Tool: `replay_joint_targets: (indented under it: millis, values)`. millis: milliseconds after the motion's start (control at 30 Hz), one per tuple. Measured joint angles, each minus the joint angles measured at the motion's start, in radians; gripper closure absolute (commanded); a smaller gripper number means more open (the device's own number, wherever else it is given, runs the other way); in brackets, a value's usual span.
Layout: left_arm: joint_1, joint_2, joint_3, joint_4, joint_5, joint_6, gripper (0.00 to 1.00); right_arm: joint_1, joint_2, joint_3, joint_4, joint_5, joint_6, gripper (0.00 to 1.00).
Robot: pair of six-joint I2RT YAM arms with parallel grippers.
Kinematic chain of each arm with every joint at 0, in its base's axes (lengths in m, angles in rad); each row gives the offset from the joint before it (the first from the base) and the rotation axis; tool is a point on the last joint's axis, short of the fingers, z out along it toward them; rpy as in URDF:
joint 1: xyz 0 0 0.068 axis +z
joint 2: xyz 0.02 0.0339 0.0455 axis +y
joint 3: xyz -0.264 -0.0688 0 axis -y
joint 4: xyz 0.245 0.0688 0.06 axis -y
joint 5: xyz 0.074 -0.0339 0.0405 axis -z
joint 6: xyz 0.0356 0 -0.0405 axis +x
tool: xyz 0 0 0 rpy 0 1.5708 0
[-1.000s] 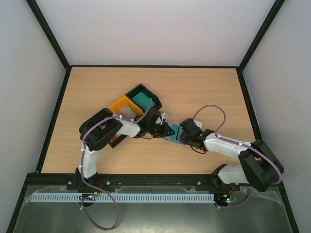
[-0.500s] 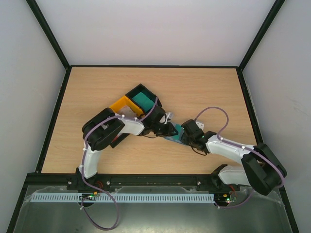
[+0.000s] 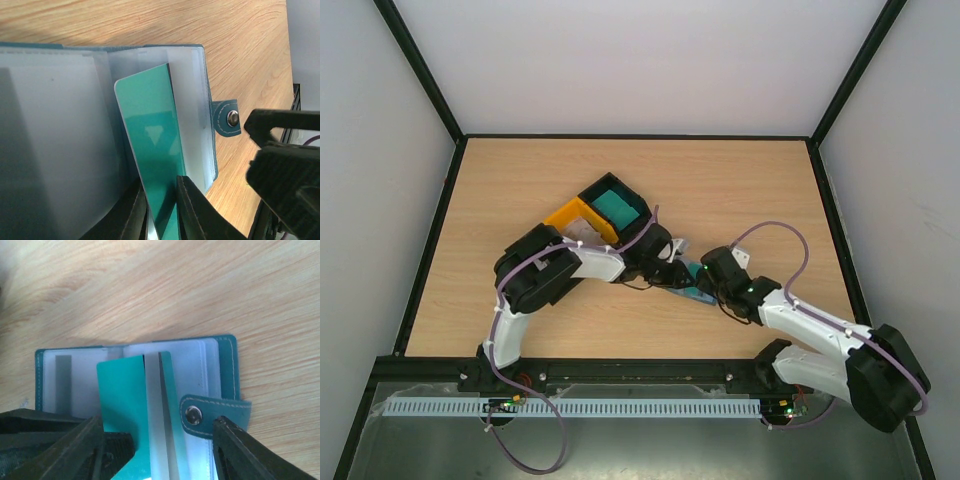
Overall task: Put the credit cards into the card holder
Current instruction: Insert the credit card into the card holder.
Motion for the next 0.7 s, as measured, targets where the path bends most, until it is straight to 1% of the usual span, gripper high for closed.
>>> replay_joint_targets:
  millis: [167,333,433,700]
  values:
    - [-0.005,0.0,0.007,-0.016,0.0,0.009,0.8,0.001,-0.027,-0.013,-0.001,0.019,0.039,0.37]
    - [-0.005,0.001,0.02,-0.042,-0.003,0.024,0.82,-0.011,0.003,-0.043,-0.001,0.008,0.068,0.39]
    - [-0.005,0.001,0.023,-0.05,-0.006,0.03,0.83,-0.036,0.024,-0.062,0.005,-0.02,0.079,0.4]
    - [-0.004,0.001,0.026,-0.059,-0.01,0.034,0.84,-0.103,0.033,-0.085,0.109,-0.113,0.068,0.4]
